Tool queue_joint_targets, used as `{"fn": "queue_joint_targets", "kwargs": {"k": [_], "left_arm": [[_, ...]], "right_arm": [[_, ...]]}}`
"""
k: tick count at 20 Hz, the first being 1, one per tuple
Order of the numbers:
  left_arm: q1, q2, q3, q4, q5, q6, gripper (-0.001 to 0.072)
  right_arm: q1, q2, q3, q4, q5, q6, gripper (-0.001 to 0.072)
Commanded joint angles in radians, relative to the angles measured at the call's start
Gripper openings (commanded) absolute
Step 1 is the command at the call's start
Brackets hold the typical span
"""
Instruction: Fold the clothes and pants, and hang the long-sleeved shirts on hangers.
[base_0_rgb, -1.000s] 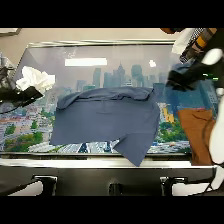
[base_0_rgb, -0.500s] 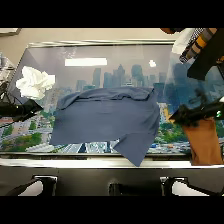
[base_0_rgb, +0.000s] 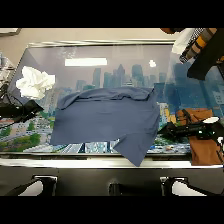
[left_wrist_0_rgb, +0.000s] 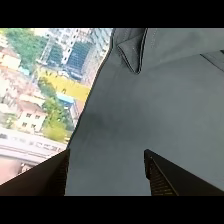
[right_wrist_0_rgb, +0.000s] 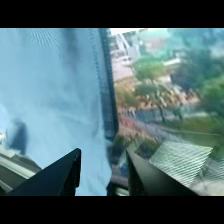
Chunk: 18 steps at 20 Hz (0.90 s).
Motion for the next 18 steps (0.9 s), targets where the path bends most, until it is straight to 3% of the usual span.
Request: {"fn": "queue_joint_targets", "kwargs": {"k": [1, 4, 8, 10, 11, 18], "left_arm": [[0.001, 0.001, 0.0, -0.004, -0.003, -0.013, 0.0536], [0.002, 0.001, 0.0, -0.004, -0.003, -0.083, 0.0552], [0.024, 0.002, -0.001, 0.013, -0.061, -0.086, 0.0553], [0.068, 0.013, -0.013, 0.059, -0.112, -0.074, 0.0553], [0.099, 0.026, -0.034, 0.075, -0.135, -0.048, 0.0553], [0.309, 0.125, -0.345, 0.04, -0.132, 0.117, 0.0552]], "right_arm": [[0.0, 0.0, -0.041, 0.032, -0.073, -0.021, 0.0324], [0.052, -0.024, -0.041, 0.039, -0.106, -0.029, 0.0325], [0.17, -0.079, -0.041, 0.001, -0.118, 0.0, 0.0302], [0.18, -0.076, -0.041, 0.013, -0.13, -0.004, 0.01], [0.178, -0.068, -0.041, 0.013, -0.133, -0.008, 0.0036], [0.179, 0.012, -0.04, 0.013, -0.144, -0.009, 0.0024]]}}
